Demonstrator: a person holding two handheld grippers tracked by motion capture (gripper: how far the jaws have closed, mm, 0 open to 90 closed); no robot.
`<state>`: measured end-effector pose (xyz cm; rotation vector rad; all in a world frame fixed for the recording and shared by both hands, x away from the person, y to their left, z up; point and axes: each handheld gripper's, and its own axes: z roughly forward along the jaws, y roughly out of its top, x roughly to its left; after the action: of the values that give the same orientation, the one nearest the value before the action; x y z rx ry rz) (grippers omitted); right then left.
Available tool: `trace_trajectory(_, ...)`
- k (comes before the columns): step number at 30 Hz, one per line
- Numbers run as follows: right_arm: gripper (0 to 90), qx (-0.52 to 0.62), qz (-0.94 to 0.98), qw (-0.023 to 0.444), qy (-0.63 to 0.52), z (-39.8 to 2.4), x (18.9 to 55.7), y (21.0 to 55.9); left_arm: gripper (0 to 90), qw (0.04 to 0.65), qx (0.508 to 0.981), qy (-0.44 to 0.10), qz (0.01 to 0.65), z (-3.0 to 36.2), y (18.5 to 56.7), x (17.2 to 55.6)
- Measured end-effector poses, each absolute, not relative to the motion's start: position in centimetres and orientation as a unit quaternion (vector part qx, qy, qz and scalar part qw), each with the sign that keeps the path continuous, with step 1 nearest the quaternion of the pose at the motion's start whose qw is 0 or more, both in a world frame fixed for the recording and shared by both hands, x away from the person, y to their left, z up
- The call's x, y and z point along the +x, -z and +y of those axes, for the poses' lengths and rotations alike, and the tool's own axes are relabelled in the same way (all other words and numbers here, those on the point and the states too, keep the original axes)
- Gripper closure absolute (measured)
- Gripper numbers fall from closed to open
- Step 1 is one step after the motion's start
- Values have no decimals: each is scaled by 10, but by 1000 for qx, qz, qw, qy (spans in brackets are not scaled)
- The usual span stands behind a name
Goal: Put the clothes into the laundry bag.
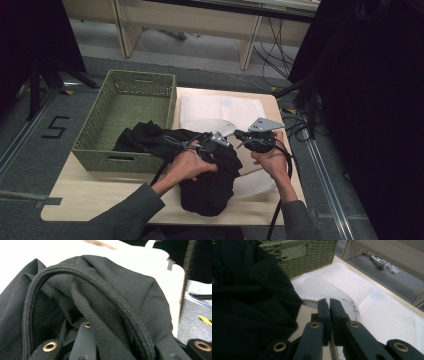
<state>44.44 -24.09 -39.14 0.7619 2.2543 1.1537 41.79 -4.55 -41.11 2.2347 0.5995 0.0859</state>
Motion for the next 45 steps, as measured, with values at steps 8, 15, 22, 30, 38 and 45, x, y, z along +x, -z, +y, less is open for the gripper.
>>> trace_trajectory(8,884,278,831,243,-416,-239,445,394,589,362,893,-40,264,-57,454,433)
trace_trajectory(15,884,273,832,245,-417,-240,446,394,328,366,899,-39,236,-51,434,427)
trace_trajectory(22,883,276,829,244,-420,-239,445,394,249,448,850,-32,276,-5,378,426)
trace_trajectory(30,883,278,827,242,-424,-239,445,393,246,439,829,-120,324,111,339,441)
trace_trajectory(38,883,277,829,244,-421,-239,445,393,243,363,807,-159,438,196,369,477)
trace_trajectory(45,883,276,829,242,-421,-239,446,393,232,343,788,-160,486,208,411,520)
